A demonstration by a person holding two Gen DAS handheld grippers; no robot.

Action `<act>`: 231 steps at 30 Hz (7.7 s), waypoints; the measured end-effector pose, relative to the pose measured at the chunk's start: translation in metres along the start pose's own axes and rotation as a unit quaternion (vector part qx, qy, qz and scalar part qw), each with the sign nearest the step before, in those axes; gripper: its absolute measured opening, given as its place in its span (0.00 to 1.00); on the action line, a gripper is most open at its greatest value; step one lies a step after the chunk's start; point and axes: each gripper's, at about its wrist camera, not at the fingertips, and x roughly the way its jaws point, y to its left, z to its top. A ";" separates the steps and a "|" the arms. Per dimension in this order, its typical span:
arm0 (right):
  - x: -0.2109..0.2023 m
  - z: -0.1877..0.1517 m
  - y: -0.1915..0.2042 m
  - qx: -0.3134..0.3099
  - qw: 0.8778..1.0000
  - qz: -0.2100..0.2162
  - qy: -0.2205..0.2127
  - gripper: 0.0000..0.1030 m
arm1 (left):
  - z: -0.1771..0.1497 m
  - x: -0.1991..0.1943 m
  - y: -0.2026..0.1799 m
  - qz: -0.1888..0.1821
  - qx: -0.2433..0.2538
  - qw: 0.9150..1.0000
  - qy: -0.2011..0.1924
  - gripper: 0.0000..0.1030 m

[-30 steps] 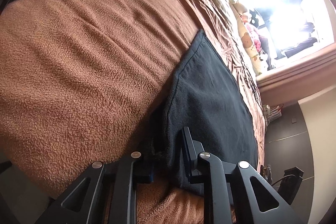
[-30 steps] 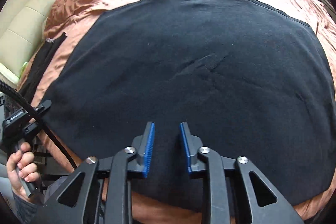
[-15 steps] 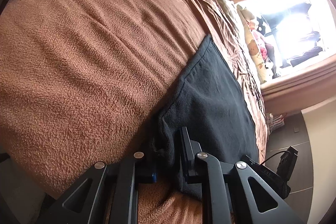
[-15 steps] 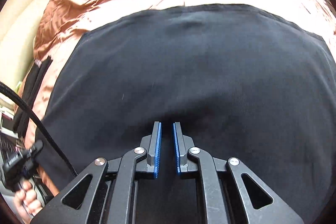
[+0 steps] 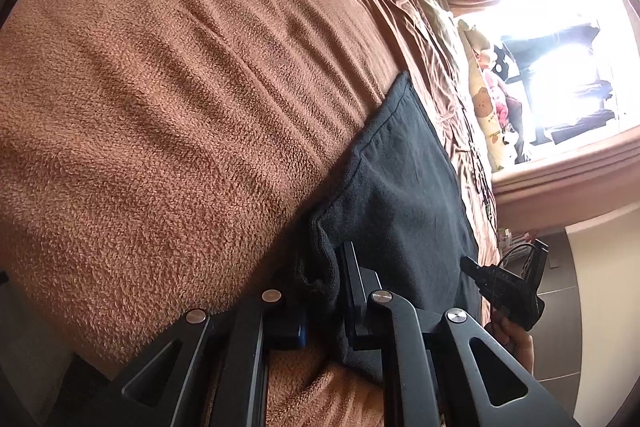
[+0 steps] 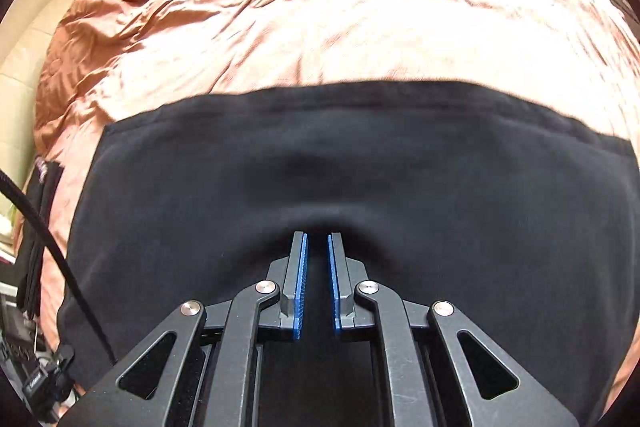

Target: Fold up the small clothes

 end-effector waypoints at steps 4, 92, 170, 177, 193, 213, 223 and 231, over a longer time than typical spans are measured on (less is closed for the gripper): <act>0.009 0.012 -0.003 0.009 1.000 -0.008 -0.002 0.06 | 0.000 0.000 0.001 -0.002 -0.008 1.000 0.000 0.14; -0.294 -0.291 -0.208 0.192 0.965 0.083 -0.161 0.77 | -0.187 0.095 -0.357 -0.154 0.345 0.883 0.278 0.59; -0.217 -0.196 -0.189 -0.017 0.999 -0.001 -0.037 0.49 | -0.154 0.158 -0.222 0.072 0.386 0.866 0.308 0.32; -0.205 -0.180 -0.148 -0.100 0.993 -0.060 -0.033 0.73 | -0.141 0.155 -0.223 0.064 0.375 0.875 0.298 0.32; -0.119 -0.105 -0.087 -0.161 0.980 -0.115 0.021 0.73 | -0.119 0.165 -0.230 0.060 0.371 0.877 0.298 0.32; -0.102 -0.043 -0.170 -0.026 0.994 -0.104 -0.024 0.73 | -0.085 0.184 -0.243 0.075 0.365 0.883 0.284 0.32; -0.098 -0.034 -0.237 0.075 0.990 -0.115 -0.045 0.72 | -0.088 0.197 -0.254 0.085 0.372 0.880 0.284 0.32; -0.119 -0.042 -0.254 0.092 0.991 -0.049 -0.084 0.56 | -0.090 0.213 -0.265 0.091 0.379 0.878 0.279 0.32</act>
